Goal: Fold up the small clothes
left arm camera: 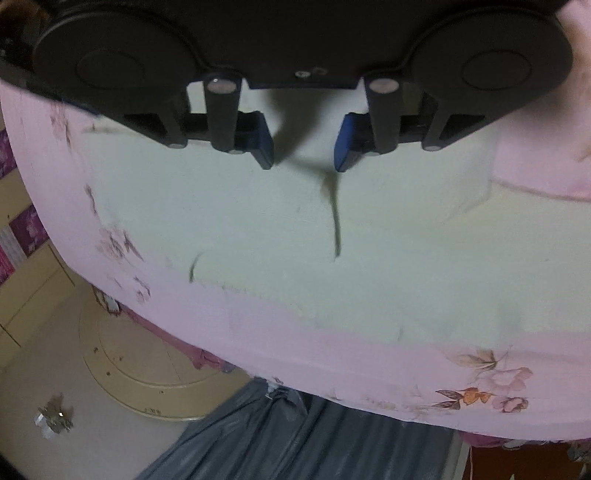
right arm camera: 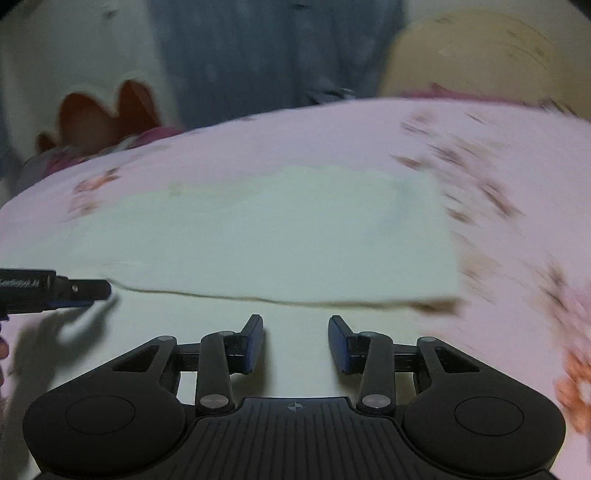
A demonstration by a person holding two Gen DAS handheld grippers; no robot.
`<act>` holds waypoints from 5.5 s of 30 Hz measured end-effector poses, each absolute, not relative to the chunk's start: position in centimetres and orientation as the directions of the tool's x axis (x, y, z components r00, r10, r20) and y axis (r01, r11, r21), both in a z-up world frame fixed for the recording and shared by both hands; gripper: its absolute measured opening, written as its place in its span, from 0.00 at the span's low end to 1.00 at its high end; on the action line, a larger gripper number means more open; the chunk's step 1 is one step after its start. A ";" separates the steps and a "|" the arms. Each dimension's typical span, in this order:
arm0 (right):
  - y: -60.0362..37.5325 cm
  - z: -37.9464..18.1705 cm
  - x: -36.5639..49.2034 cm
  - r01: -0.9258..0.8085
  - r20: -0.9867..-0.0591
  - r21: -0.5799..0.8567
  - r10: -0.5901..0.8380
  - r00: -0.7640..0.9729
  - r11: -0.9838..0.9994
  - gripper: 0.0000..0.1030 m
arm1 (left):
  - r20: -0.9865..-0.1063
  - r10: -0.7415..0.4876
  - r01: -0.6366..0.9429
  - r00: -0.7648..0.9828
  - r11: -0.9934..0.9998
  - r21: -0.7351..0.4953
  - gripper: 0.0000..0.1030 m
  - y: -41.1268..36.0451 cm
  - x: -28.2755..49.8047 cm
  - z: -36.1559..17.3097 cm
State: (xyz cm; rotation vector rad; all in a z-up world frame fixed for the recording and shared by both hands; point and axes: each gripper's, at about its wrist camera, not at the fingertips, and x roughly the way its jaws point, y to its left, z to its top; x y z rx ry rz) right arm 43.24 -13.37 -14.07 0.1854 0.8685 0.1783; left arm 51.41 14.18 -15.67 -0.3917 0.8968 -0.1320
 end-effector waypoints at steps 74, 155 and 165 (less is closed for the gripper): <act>-18.9 -14.9 48.5 -0.133 -0.768 0.091 0.155 0.622 0.987 0.18 | -0.678 -0.105 0.016 0.728 0.991 -0.136 0.40 13.4 47.3 -15.8; -20.0 -10.8 45.7 0.067 -0.699 0.255 0.137 0.702 0.965 0.38 | -0.557 -0.213 0.040 0.802 0.951 -0.305 0.03 19.2 52.5 -9.4; -22.0 -9.7 44.7 0.081 -0.673 0.349 0.189 0.715 0.934 0.39 | -0.678 -0.380 0.225 0.630 0.924 -0.309 0.16 7.2 54.2 -15.0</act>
